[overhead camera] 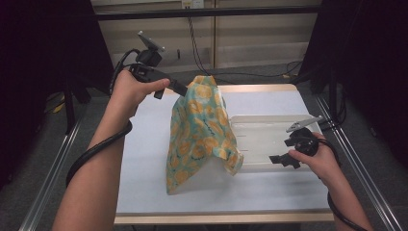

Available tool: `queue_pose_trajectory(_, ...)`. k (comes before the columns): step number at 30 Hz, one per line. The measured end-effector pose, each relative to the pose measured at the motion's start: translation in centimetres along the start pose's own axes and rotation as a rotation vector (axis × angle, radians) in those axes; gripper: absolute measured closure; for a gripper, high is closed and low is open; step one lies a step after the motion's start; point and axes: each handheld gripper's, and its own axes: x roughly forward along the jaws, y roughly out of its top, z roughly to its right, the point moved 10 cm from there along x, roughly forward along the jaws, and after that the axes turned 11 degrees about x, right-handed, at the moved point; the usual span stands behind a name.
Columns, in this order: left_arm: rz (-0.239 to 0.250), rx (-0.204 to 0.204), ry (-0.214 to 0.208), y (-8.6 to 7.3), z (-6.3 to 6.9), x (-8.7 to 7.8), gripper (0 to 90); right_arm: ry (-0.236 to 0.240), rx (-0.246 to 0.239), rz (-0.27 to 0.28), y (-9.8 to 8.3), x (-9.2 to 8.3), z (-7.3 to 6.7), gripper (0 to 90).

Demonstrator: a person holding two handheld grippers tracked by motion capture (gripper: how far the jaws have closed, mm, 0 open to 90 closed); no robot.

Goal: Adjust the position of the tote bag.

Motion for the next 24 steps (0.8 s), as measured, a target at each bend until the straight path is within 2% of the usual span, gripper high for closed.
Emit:
queue_pose_trajectory(3,-0.005,-0.005,0.014,0.0,0.0,0.5,4.6,-0.001,0.006,-0.001,0.0,0.0,0.1,4.2)
queue_pose_trajectory(6,-0.012,0.02,0.006,0.0,0.2,0.9,6.0,0.0,0.005,0.0,-0.1,0.0,0.2,4.2)
queue_pose_trajectory(11,-0.008,0.011,0.015,0.3,0.2,1.4,8.4,0.0,0.005,0.0,0.0,0.0,0.2,4.2)
queue_pose_trajectory(13,-0.021,0.027,0.012,0.3,0.2,1.5,9.1,-0.002,0.005,-0.002,-0.1,0.1,0.2,4.2)
queue_pose_trajectory(14,-0.01,0.013,0.018,0.5,0.2,1.6,9.6,-0.004,0.008,-0.002,-0.1,0.1,0.2,4.2)
queue_pose_trajectory(17,-0.007,0.028,0.017,0.7,0.4,1.9,11.0,-0.002,0.007,-0.005,-0.2,0.1,0.2,4.2)
queue_pose_trajectory(20,-0.017,0.015,0.033,0.8,0.4,2.3,11.4,-0.007,0.005,-0.003,-0.1,0.0,0.2,4.2)
queue_pose_trajectory(22,0.006,0.017,0.023,1.2,0.7,2.4,12.6,-0.006,0.007,0.001,0.0,0.0,0.2,4.2)
queue_pose_trajectory(24,-0.002,0.025,0.038,1.2,0.6,2.5,14.8,-0.007,0.011,0.005,0.0,-0.1,0.3,4.2)
